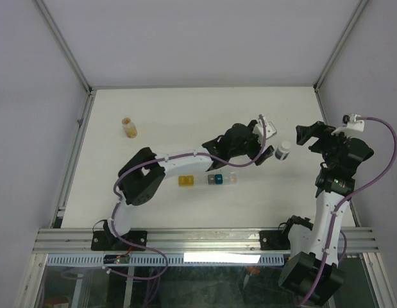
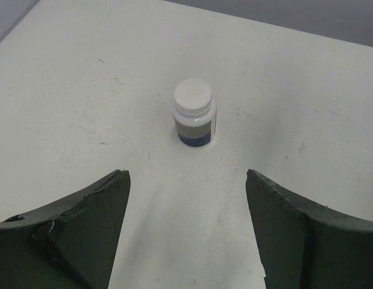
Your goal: Sort the pills into containers
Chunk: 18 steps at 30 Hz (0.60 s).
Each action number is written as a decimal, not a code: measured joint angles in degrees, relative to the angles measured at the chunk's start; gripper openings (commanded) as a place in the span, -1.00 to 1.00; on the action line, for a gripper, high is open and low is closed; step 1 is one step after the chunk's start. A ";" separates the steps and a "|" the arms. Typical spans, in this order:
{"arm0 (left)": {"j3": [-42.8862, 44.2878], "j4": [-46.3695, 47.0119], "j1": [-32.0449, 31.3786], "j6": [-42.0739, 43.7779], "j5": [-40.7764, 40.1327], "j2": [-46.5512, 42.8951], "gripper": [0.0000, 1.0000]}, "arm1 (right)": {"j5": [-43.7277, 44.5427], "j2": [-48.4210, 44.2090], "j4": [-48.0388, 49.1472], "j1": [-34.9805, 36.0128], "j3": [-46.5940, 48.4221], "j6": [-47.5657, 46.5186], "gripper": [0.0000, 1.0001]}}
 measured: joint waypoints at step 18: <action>-52.02 10.08 2.51 10.91 6.43 -44.00 0.92 | -25.44 14.16 -16.35 19.52 6.80 -30.51 0.98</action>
